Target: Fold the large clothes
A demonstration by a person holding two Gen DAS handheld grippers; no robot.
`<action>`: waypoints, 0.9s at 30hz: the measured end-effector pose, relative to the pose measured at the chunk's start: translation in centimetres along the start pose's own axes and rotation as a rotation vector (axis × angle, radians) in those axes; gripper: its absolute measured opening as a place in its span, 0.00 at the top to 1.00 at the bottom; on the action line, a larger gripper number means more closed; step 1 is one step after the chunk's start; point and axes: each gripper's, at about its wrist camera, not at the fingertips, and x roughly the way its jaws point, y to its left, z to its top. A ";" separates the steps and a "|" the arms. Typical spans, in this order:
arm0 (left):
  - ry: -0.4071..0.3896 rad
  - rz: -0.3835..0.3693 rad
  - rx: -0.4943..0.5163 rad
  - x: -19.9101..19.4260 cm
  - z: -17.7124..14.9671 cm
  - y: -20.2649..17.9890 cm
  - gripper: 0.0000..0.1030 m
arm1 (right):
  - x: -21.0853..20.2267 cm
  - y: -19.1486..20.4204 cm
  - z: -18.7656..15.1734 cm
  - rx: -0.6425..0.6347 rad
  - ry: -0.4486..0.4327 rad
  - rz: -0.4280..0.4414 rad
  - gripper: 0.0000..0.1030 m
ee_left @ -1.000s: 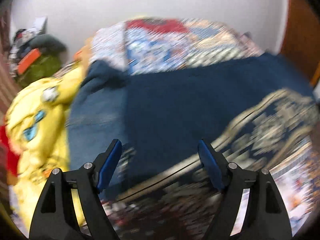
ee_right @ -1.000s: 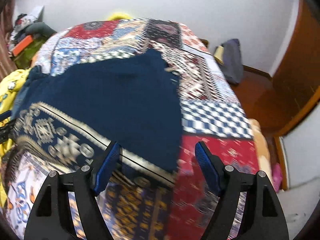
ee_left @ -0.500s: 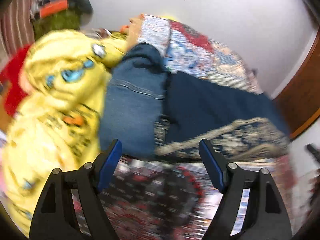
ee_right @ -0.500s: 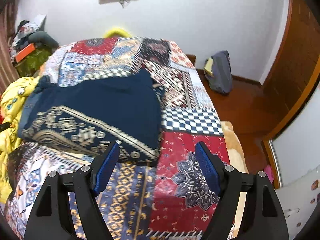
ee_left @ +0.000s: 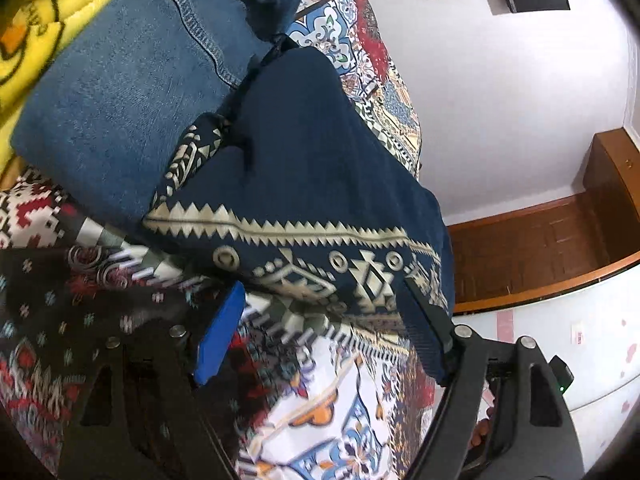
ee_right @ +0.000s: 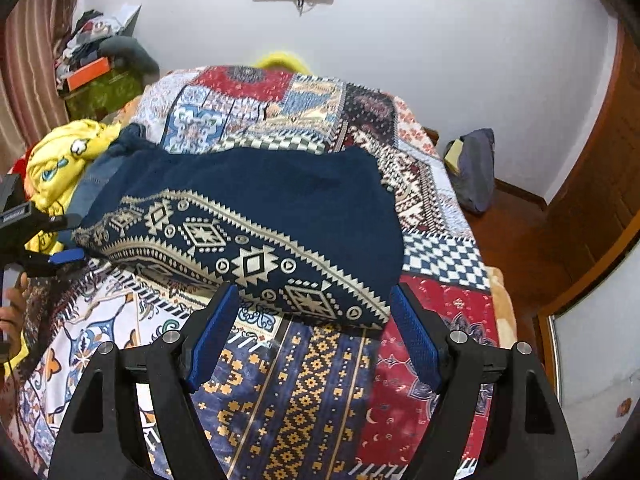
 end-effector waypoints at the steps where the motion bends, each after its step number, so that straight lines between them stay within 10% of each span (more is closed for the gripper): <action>1: -0.006 0.007 0.010 0.3 0.2 0.0 0.31 | 0.5 0.0 -0.1 0.000 0.011 0.005 0.27; 10: -0.098 -0.043 0.030 -0.1 1.7 1.0 0.37 | 2.2 -0.1 -0.6 0.034 0.058 0.028 0.27; 19: -0.163 -0.137 -0.159 2.3 3.9 2.2 0.37 | 4.6 0.4 -0.9 0.053 0.109 0.066 0.27; 22: -0.199 -0.093 -0.149 2.8 5.0 1.2 0.38 | 4.9 0.4 -0.8 0.067 0.116 0.088 0.28; 27: -0.214 0.115 -0.075 4.4 7.0 -0.9 0.75 | 3.9 0.4 0.4 0.079 0.101 0.108 0.27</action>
